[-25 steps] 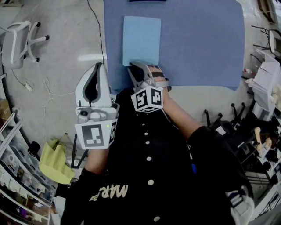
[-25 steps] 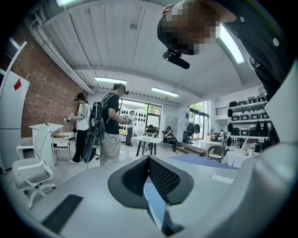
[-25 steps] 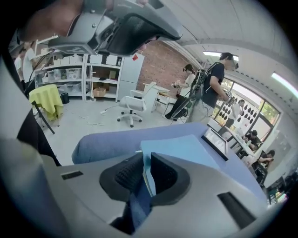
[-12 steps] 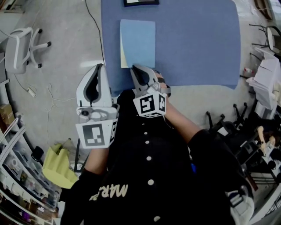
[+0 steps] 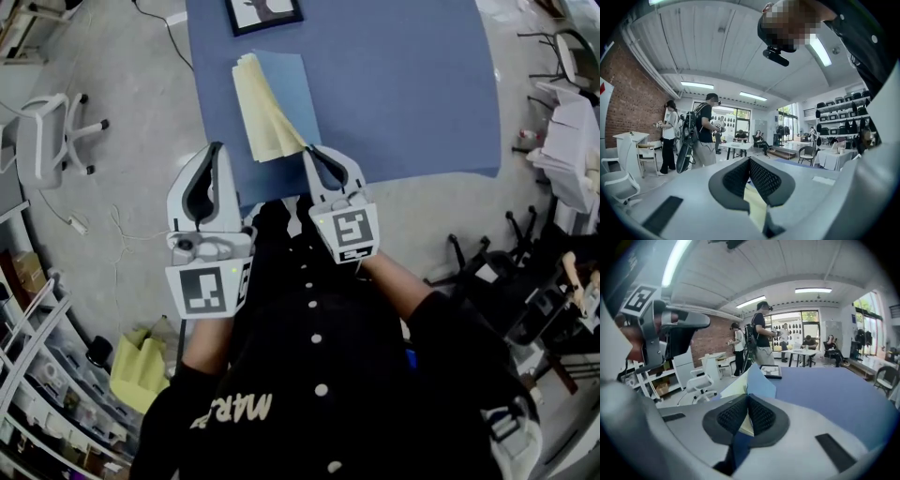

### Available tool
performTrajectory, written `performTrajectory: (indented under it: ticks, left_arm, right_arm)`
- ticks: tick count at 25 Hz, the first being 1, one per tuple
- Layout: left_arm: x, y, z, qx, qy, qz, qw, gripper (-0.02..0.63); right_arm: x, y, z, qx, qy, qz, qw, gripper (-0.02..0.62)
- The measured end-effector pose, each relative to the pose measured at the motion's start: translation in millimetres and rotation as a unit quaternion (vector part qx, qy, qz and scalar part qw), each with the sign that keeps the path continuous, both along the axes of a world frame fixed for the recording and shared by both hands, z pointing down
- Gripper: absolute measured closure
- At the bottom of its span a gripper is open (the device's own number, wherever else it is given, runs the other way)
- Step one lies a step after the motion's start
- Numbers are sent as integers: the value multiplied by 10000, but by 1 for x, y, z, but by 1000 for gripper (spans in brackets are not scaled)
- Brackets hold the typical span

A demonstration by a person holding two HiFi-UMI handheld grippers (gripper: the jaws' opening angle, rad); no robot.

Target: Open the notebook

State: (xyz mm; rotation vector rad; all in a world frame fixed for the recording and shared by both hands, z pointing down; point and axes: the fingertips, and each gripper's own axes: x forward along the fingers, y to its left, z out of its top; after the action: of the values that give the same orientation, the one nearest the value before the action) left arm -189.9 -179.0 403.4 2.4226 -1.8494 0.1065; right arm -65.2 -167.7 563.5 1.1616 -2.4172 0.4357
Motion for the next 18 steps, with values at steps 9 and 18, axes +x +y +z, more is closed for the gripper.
performTrajectory:
  ticks: [9, 18]
  left_arm:
    - [53, -20, -7, 12, -58, 375, 9993, 603]
    - [72, -29, 1, -91, -113, 448, 9989, 603]
  right_arm:
    - [102, -30, 0, -166, -725, 1277, 9890, 583]
    - [175, -45, 65, -1473, -1528, 2450, 9460, 578]
